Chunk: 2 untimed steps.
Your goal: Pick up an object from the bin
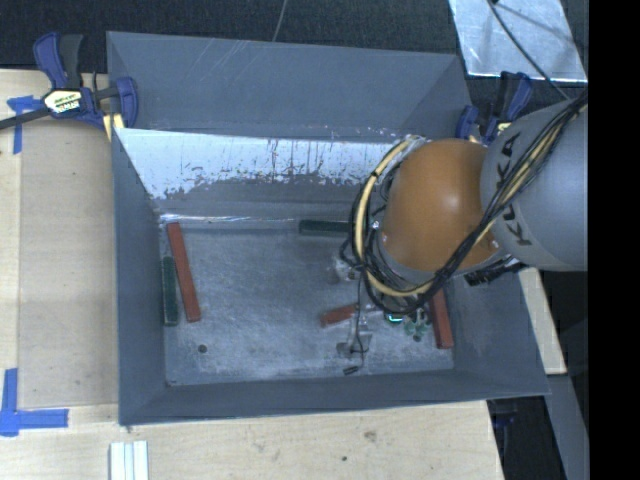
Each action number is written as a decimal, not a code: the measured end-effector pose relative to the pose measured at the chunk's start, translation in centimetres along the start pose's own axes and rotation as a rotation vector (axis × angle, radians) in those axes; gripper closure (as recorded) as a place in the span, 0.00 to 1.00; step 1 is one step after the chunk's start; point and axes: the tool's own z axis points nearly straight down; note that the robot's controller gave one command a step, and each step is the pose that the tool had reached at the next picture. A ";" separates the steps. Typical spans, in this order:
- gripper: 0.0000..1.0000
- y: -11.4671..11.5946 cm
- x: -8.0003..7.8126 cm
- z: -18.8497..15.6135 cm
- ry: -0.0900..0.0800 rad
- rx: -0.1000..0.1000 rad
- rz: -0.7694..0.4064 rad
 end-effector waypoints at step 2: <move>1.00 -5.4 -2.4 7.1 -0.008 0.001 -0.077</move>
Offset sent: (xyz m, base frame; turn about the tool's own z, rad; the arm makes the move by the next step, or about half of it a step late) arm 0.0228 -0.0527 -0.0710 -0.0782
